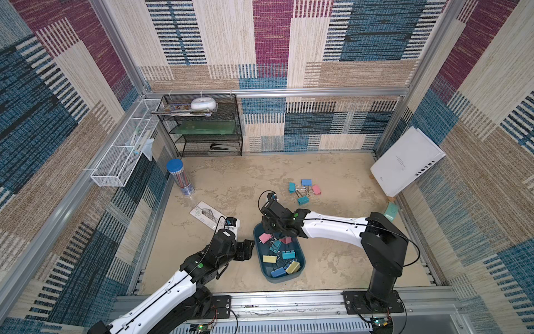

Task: Put the binder clips in the storage box
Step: Place the binder clip in the storage box, then adjust the binder clip at the center of the board.

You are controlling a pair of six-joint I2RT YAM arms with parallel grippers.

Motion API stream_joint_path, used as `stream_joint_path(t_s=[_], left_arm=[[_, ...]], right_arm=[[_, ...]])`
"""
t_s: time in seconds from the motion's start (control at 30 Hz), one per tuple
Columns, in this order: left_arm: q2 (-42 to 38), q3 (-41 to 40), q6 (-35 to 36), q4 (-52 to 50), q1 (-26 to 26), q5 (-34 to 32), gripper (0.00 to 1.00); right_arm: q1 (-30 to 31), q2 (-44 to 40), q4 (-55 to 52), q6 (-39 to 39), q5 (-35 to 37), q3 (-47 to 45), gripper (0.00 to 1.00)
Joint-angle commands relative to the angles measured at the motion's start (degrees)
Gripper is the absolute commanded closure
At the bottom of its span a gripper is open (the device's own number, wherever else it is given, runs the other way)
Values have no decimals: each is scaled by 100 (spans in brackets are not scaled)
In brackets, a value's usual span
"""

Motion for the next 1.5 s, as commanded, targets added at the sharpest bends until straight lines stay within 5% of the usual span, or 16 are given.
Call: stream_joint_path(t_s=[0.0, 0.4, 0.63, 0.93, 1.0, 1.13, 1.27, 1.43, 1.47], left_arm=[[-32, -19, 45, 59, 3, 61, 18], [-16, -19, 47, 67, 0, 69, 18], [-7, -19, 47, 77, 0, 69, 18], [37, 7, 38, 72, 2, 32, 18], [34, 7, 38, 77, 1, 42, 18], [21, -1, 38, 60, 0, 43, 18], [-43, -16, 38, 52, 0, 42, 18], [-61, -33, 72, 87, 0, 90, 18], [-52, -28, 80, 95, 0, 95, 18]], right_arm=[[83, 77, -659, 157, -149, -23, 54], [333, 32, -813, 343, 35, -146, 52], [342, 20, -934, 322, 204, -47, 27], [307, -903, -1034, 73, 950, -100, 17], [4, -1062, -1164, -155, 1169, -108, 14], [-1627, -1166, -973, -501, 340, -373, 14], [-2897, -1140, -255, -754, -63, -654, 35], [-3483, -750, 474, -1147, -485, -579, 95], [-3536, -597, 503, -1248, -620, -447, 99]])
